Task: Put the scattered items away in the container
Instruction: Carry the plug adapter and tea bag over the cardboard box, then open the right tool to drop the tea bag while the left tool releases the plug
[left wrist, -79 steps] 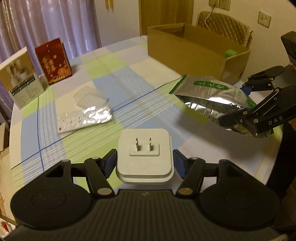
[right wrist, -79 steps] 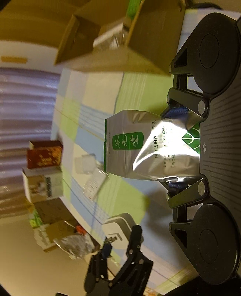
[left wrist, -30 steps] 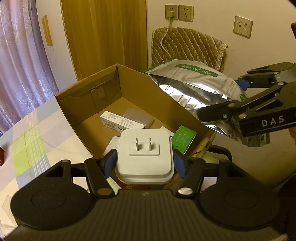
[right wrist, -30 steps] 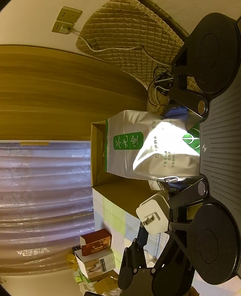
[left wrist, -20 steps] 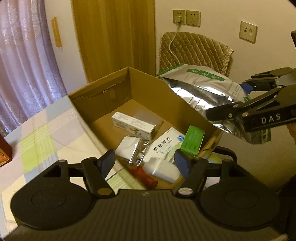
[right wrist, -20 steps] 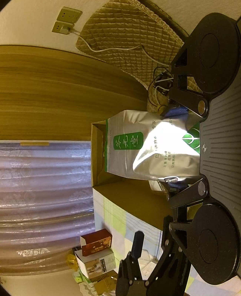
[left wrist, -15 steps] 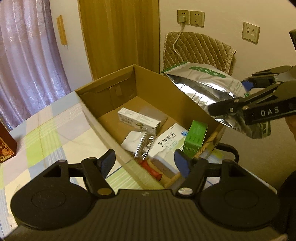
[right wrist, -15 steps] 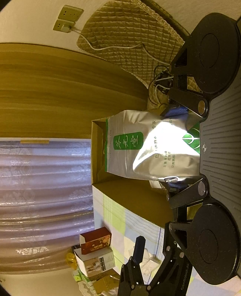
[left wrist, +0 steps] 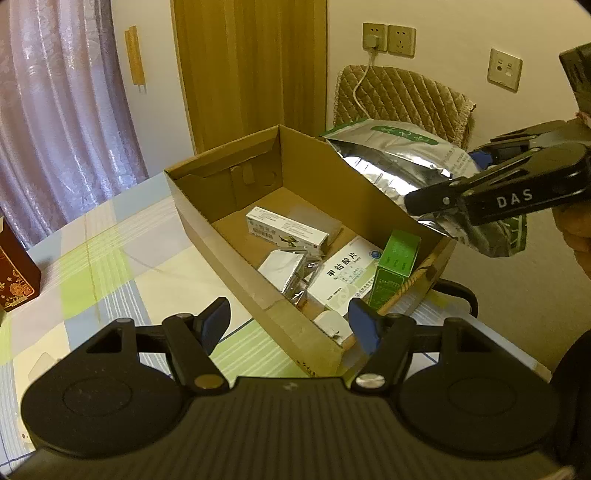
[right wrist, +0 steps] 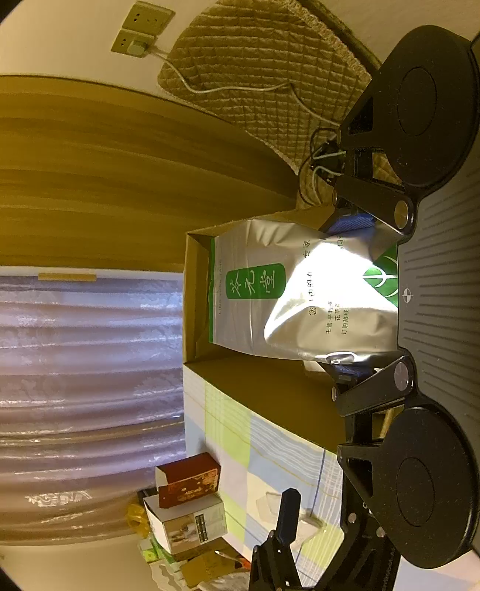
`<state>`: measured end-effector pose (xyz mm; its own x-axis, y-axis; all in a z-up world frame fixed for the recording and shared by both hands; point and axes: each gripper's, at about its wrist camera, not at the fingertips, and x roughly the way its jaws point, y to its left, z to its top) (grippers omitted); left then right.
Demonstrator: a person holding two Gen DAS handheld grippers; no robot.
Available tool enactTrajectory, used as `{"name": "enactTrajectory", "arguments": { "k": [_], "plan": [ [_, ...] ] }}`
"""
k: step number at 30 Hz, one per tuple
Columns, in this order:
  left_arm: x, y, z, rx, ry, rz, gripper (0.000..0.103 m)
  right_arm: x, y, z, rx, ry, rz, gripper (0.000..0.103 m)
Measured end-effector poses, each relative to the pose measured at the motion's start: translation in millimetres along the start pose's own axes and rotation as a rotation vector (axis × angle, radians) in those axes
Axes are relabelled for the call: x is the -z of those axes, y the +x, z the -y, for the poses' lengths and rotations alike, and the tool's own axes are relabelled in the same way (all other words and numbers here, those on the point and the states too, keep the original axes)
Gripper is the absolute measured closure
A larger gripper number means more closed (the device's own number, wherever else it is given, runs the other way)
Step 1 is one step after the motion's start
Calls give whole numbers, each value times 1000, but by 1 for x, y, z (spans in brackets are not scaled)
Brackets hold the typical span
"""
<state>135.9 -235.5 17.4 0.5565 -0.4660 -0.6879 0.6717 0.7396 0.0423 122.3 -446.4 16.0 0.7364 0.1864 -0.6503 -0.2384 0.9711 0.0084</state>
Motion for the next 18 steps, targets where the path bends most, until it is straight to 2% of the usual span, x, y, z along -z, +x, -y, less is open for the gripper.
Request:
{"name": "enactTrajectory", "arguments": {
  "k": [18],
  "plan": [
    [10, -6, -13, -10, -33, 5, 36, -29, 28, -18, -29, -6, 45, 37]
  ]
}}
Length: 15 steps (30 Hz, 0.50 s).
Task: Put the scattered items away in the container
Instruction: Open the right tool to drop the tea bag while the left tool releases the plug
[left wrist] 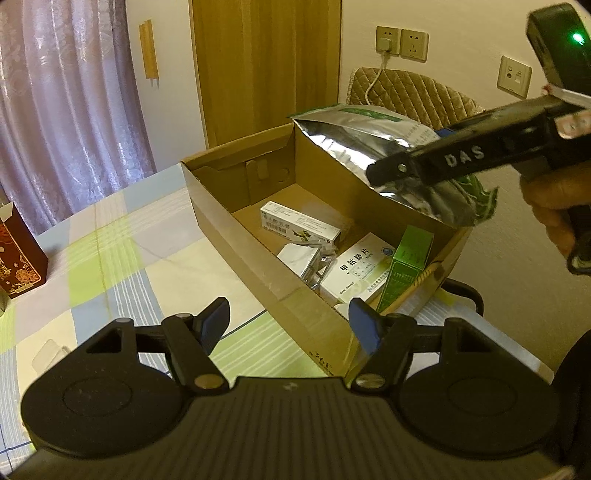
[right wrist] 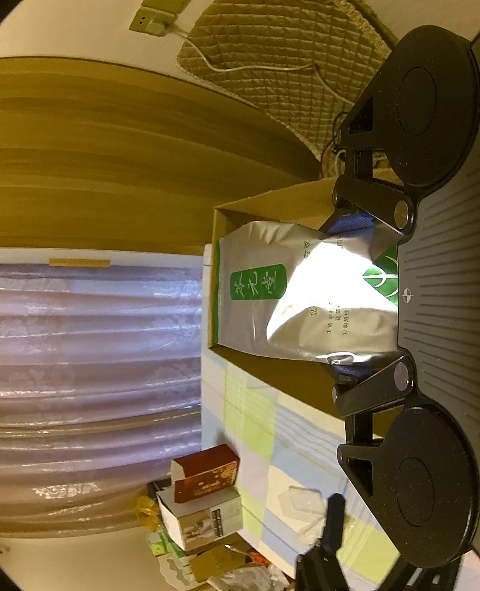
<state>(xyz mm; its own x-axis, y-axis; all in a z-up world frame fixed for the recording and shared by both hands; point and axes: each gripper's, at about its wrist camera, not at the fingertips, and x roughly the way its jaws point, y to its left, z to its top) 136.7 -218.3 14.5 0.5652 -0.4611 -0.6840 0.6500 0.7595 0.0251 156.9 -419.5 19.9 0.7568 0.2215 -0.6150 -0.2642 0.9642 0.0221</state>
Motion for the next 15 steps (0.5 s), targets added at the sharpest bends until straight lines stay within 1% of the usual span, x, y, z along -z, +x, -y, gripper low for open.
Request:
{"name": "enactTrajectory", "arguments": {
  "k": [1, 2, 3, 4, 5, 10, 15],
  "plan": [
    [0, -1, 0, -1, -1, 1, 36, -1, 2, -1, -3, -1, 8, 29],
    [0, -1, -1, -3, -2, 2, 35, -1, 5, -1, 1, -3, 12, 7],
    [1, -2, -2, -3, -3, 1, 35, -1, 5, -2, 17, -2, 31, 1],
    [2, -2, -2, -4, -4, 1, 35, -1, 2, -2, 24, -2, 63, 1],
    [3, -3, -3, -6, -5, 0, 35, -2, 0, -2, 19, 2, 75, 1],
    [8, -6, -7, -14, -16, -4, 35, 0, -5, 4, 28, 35, 57, 1],
    [14, -13, -7, -19, -21, -3, 34, 9, -14, 9, 33, 60, 35, 1]
  ]
}}
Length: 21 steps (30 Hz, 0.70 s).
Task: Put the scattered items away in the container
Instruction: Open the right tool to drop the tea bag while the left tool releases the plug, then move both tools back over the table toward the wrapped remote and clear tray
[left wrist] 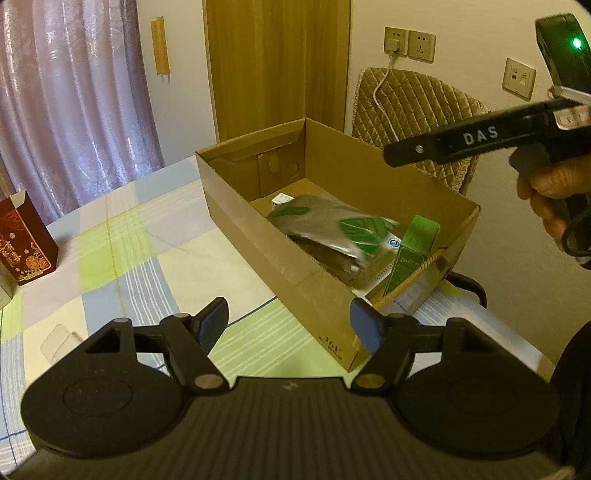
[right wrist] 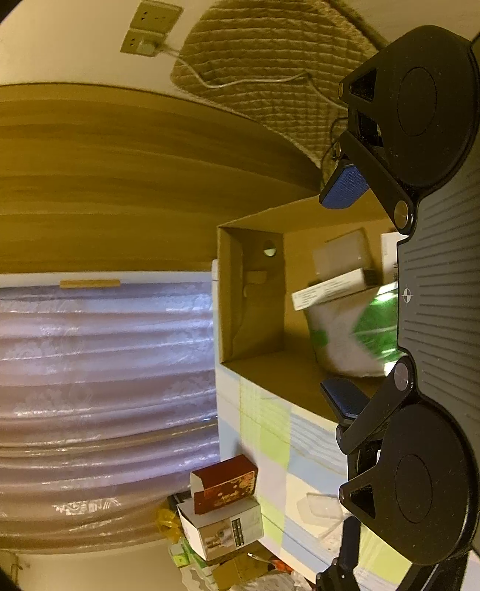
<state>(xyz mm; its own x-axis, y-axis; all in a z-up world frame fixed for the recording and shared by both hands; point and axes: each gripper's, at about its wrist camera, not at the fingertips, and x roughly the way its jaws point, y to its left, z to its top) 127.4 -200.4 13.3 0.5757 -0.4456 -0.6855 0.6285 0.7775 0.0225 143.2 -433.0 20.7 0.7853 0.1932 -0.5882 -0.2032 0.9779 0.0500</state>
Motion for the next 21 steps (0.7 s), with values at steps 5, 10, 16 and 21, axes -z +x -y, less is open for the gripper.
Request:
{"name": "enactTrajectory", "arguments": {
  "k": [5, 10, 16, 21],
  "plan": [
    [5, -9, 0, -8, -5, 2, 33, 9, -11, -1, 3, 11, -15, 1],
    [8, -20, 0, -17, -10, 12, 32, 15, -22, -6, -1, 6, -23, 1],
    [14, -36, -1, -29, -19, 19, 31, 18, -34, -16, -12, 1, -18, 1],
    [24, -55, -1, -49, -36, 24, 31, 23, -45, -28, -28, 4, -21, 1]
  ]
}}
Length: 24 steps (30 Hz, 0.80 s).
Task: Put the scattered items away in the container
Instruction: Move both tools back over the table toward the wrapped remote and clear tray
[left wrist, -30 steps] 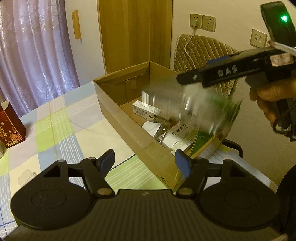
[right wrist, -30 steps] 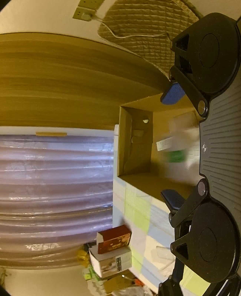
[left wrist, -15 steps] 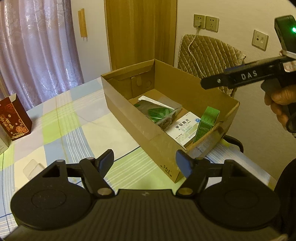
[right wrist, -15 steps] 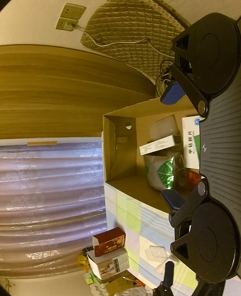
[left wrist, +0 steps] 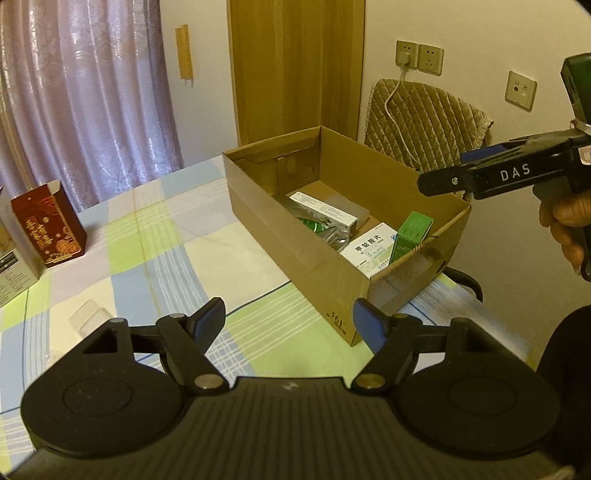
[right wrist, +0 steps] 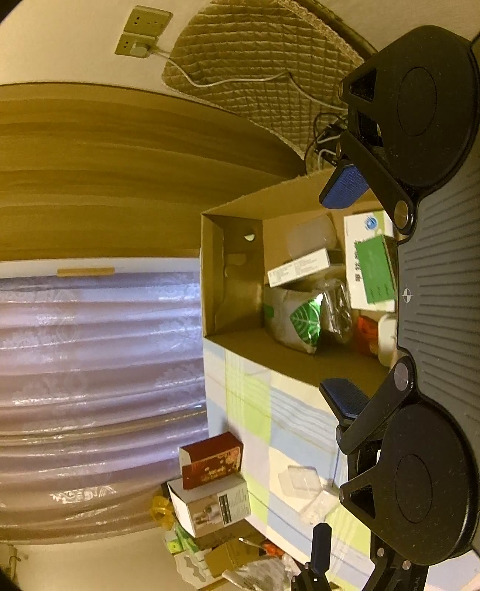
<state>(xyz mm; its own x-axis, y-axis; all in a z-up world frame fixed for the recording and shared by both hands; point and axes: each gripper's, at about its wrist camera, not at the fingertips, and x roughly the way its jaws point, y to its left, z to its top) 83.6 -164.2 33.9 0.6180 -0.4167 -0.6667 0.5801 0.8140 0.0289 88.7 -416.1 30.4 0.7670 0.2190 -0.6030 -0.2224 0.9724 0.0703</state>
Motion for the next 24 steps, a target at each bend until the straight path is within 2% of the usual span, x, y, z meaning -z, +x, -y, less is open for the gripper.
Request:
{"name": "enactTrajectory", "arguments": {
  "k": [14, 24],
  "plan": [
    [37, -71, -10, -64, -31, 36, 26, 17, -38, -62, -66, -43, 1, 0],
    [79, -110, -42, -146, -97, 32, 20, 24, -43, -117, -139, -112, -12, 0]
  ]
}}
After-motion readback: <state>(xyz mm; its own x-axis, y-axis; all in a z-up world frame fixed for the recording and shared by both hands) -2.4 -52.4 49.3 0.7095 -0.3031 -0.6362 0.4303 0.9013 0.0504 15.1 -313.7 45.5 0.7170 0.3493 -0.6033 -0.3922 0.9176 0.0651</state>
